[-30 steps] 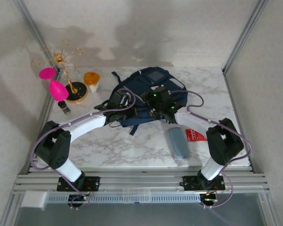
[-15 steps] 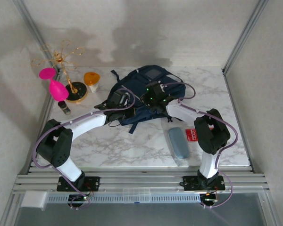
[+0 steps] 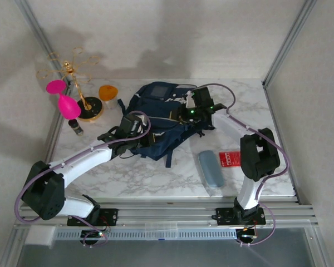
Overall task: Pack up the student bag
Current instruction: Unzip the student bag at the center of the table.
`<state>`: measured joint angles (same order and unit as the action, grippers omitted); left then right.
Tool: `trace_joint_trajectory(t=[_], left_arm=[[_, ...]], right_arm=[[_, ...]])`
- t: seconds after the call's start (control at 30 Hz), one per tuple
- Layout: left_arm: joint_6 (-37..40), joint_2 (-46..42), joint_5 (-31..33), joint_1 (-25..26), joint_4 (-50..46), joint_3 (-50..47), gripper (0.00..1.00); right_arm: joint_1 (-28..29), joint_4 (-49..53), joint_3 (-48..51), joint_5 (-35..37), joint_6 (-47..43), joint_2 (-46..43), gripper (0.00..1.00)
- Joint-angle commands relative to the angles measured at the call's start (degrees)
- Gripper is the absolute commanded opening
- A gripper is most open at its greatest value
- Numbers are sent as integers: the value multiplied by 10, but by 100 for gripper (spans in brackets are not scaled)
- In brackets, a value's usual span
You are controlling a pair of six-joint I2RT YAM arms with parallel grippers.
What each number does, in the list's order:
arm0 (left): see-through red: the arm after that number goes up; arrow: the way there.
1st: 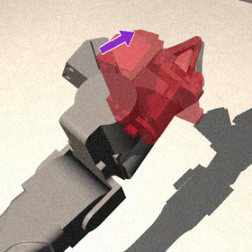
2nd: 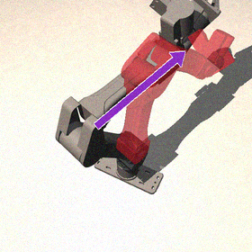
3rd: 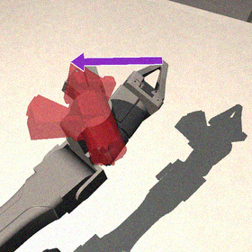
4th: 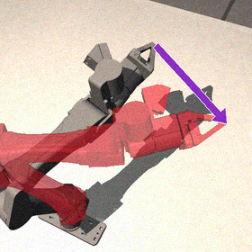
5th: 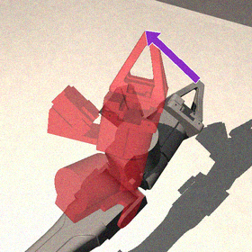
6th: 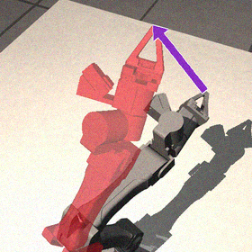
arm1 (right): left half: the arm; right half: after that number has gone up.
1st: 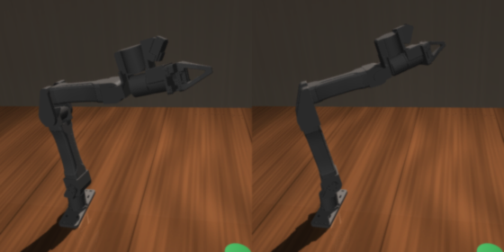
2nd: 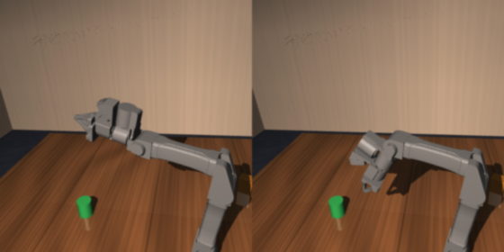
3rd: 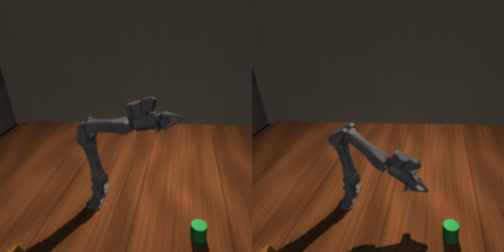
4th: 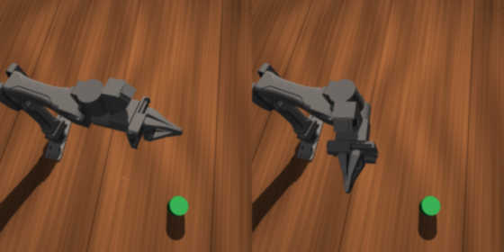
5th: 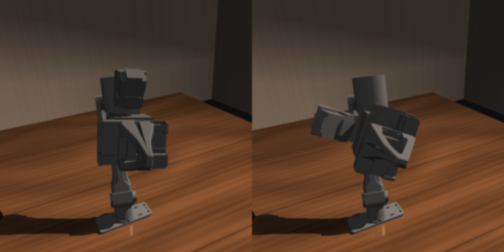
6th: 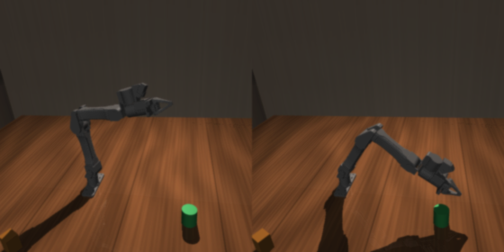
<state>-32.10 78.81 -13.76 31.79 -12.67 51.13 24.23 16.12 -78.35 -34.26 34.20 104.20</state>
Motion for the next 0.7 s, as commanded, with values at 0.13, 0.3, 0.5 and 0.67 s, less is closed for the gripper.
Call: trace_joint_trajectory(t=[0.13, 0.3, 0.5, 0.67], left_arm=[[-5, 35, 70, -39, -67, 14, 0], [-5, 45, 58, -38, -46, 27, 0], [-8, 51, 49, -39, -34, 34, 0], [-3, 54, 44, -38, -29, 36, 0]], right_arm=[[-68, 24, -46, 34, -67, -15, 30], [-53, 3, 32, 64, 6, -78, 74], [5, -25, 141, 124, 160, -161, 98], [87, -93, 200, 201, 336, -200, 99]])
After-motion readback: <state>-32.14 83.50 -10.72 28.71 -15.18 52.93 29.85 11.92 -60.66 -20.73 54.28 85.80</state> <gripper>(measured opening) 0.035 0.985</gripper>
